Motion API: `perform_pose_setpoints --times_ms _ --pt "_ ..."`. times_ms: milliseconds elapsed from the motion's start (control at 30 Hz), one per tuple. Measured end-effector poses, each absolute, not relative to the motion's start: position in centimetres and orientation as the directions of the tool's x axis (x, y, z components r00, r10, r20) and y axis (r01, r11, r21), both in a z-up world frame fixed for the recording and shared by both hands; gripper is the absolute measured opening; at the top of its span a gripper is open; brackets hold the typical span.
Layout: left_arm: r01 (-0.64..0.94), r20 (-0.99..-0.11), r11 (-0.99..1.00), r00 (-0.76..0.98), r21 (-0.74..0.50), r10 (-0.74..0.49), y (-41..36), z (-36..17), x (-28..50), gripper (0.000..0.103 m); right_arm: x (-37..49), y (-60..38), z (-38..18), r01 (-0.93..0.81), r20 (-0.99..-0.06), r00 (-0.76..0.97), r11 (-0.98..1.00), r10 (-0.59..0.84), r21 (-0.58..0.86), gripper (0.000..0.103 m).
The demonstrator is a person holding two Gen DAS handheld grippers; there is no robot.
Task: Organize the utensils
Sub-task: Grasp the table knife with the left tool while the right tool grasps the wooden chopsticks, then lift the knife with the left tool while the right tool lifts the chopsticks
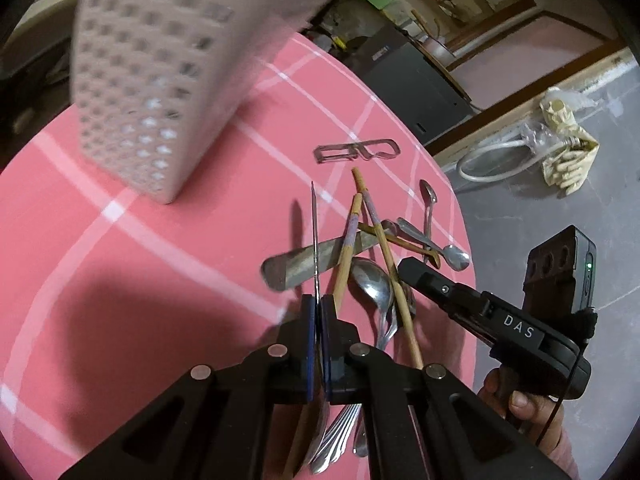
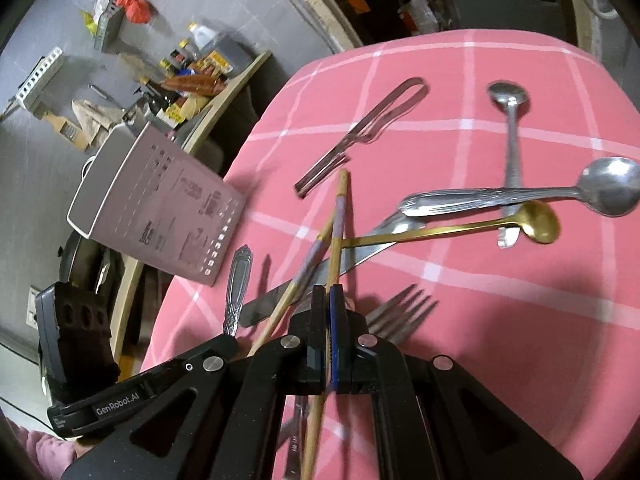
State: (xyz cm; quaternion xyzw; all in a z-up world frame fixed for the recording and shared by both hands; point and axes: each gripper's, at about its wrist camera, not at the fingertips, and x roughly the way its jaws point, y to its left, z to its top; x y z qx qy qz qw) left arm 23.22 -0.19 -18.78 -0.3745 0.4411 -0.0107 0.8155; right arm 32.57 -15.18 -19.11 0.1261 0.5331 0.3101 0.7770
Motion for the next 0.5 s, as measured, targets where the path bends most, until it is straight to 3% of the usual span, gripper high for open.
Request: perform_pose_setpoints --times_ms 133,200,267,500 --pt "-0.328 -0.71 0.706 0.615 -0.627 -0.345 0.8 -18.8 22.1 0.003 33.2 -14.3 -19.4 -0.306 -0.755 0.22 0.778 0.618 0.548 0.004" --pt "-0.335 -0.708 0.7 0.617 -0.63 -0.342 1.4 -18.8 21.5 0.003 33.8 -13.8 -19.6 -0.285 -0.766 0.202 0.785 0.61 0.55 0.01" --pt "-0.342 -0.707 0.695 0.622 -0.633 -0.338 1.7 -18.7 21.0 0.003 34.0 -13.2 -20.2 -0.28 -0.777 0.192 0.793 0.599 0.542 0.028" --pt "-0.361 -0.717 0.693 0.617 -0.625 -0.325 2.9 -18.8 19.9 0.004 35.3 -9.7 -20.2 -0.278 -0.822 0.191 0.832 0.537 0.479 0.03"
